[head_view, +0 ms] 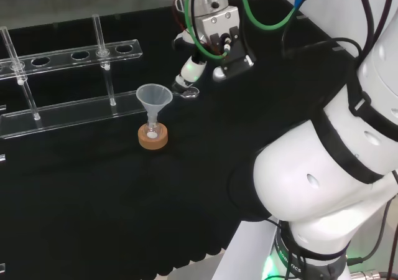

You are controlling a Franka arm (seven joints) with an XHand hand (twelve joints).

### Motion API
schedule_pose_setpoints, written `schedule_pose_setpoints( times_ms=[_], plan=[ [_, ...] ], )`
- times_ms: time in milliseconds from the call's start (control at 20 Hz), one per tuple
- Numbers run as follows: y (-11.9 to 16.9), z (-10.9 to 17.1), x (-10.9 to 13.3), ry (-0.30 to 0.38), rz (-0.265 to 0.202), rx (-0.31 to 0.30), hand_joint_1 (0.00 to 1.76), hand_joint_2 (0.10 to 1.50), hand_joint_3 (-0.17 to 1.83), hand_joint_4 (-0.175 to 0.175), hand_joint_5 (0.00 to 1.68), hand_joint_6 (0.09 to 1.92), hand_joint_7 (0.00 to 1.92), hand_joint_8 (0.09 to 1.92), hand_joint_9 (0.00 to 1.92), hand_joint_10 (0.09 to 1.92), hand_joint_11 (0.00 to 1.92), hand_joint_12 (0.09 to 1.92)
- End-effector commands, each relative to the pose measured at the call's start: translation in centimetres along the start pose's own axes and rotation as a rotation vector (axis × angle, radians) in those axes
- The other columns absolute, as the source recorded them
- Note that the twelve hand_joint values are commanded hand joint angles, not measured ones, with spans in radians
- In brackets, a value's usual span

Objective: Remove the funnel from the round-bottom flask.

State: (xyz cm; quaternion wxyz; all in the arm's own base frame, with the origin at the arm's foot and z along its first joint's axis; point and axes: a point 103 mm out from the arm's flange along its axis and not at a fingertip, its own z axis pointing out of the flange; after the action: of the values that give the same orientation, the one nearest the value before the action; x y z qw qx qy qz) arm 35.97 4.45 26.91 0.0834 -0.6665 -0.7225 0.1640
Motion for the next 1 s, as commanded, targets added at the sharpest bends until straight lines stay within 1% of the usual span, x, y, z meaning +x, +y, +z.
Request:
schedule_pose_setpoints(
  times_ms=[50,250,400,700,800,1000],
  plan=[
    [-0.2,0.4,2.6,0.017,-0.032,0.029,0.63,0.65,0.28,-0.016,0.07,0.09,0.0,0.47,0.24,0.73,0.34,1.43],
    [0.6,0.8,4.0,0.004,-0.063,0.057,0.61,0.66,0.25,-0.013,0.01,0.09,0.0,0.34,0.17,0.78,0.33,1.44],
    [1.4,1.3,4.6,0.002,-0.07,0.075,0.6,0.66,0.23,-0.003,0.0,0.09,0.0,0.26,0.13,0.8,0.33,1.44],
    [3.3,2.3,5.6,-0.003,-0.081,0.114,0.6,0.67,0.2,0.005,0.0,0.09,0.0,0.2,0.08,0.83,0.33,1.45],
    [3.9,2.7,6.0,-0.007,-0.093,0.118,0.6,0.67,0.2,0.005,0.0,0.09,0.0,0.18,0.07,0.84,0.32,1.45],
    [5.2,3.6,6.9,-0.004,-0.094,0.12,0.6,0.68,0.18,0.004,0.0,0.09,0.0,0.15,0.05,0.85,0.32,1.45]
  ],
)
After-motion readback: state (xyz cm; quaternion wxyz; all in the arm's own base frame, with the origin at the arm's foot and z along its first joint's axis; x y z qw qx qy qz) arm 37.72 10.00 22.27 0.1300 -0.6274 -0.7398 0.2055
